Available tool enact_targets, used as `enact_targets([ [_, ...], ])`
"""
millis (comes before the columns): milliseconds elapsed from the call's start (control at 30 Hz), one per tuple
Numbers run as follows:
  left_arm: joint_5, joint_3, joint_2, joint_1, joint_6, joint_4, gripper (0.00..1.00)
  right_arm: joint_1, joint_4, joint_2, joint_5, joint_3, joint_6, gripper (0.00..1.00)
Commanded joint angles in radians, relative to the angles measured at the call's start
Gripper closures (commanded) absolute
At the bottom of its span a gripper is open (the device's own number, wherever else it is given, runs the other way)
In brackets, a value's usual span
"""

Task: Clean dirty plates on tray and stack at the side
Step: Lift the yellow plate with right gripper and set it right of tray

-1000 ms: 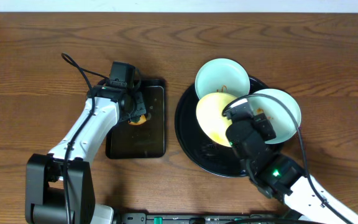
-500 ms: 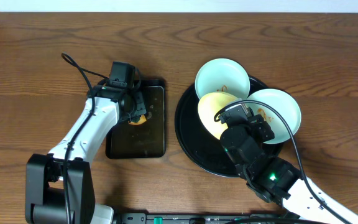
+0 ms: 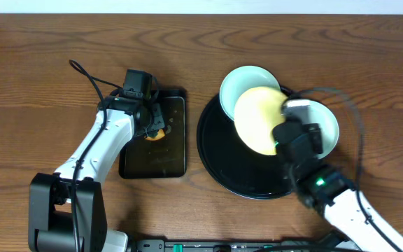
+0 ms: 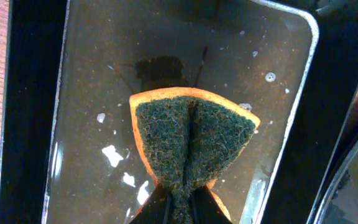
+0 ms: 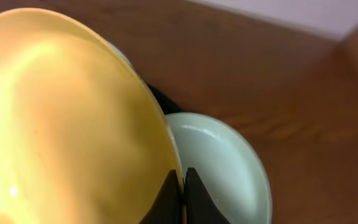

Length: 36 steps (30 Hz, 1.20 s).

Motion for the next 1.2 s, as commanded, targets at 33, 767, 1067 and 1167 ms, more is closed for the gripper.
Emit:
enact_targets([
  [33, 0.006, -0.005, 0.002, 0.003, 0.018, 0.001, 0.93, -0.186, 0.014, -0.001, -0.250, 0.019, 0.146, 0.99],
  [767, 0.006, -0.005, 0.002, 0.003, 0.018, 0.000, 0.93, -1.125, -0.080, 0.131, -0.465, 0.050, 0.279, 0.99],
  [1067, 0.006, -0.005, 0.002, 0.003, 0.018, 0.000, 0.93, -1.185, -0.042, 0.274, -0.478, 0.050, 0.283, 0.99],
  [1167, 0.006, -0.005, 0.002, 0.003, 0.018, 0.000, 0.93, -1.180, -0.023, 0.323, -0.517, 0.050, 0.266, 0.99],
])
